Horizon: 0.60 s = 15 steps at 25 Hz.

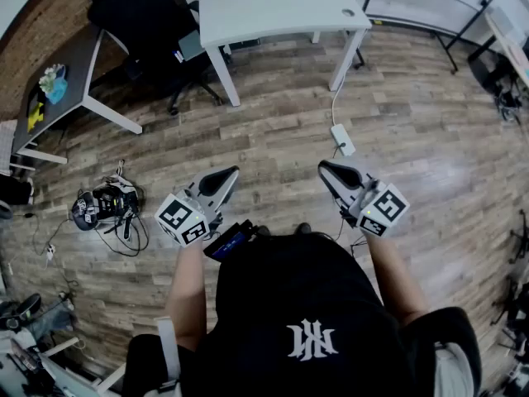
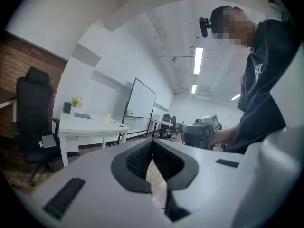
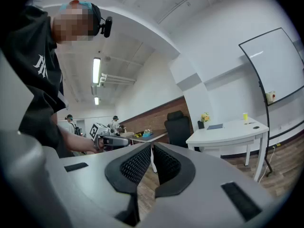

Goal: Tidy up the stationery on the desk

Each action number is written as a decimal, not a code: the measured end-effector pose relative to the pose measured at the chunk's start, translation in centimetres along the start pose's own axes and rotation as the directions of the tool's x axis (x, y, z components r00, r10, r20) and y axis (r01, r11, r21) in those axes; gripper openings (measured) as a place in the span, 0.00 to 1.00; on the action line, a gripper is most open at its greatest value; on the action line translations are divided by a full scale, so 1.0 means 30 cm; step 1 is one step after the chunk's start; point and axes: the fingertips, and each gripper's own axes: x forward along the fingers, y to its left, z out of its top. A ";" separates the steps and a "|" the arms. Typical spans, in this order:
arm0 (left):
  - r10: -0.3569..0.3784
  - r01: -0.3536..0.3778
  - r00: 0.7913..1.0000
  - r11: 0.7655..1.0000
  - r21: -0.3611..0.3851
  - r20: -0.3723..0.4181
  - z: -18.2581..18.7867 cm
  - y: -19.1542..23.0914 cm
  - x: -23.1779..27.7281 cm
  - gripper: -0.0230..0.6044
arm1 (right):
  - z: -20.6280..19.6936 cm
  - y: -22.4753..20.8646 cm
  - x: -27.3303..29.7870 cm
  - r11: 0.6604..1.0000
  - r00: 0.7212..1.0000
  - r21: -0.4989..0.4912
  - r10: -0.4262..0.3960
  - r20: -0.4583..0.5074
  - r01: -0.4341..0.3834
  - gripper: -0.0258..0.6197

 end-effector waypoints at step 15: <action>0.014 -0.014 1.000 1.000 0.005 -0.003 -0.018 -0.080 -0.007 0.04 | 0.009 0.016 -0.059 1.000 1.000 -0.004 0.016 0.013 -0.016 0.11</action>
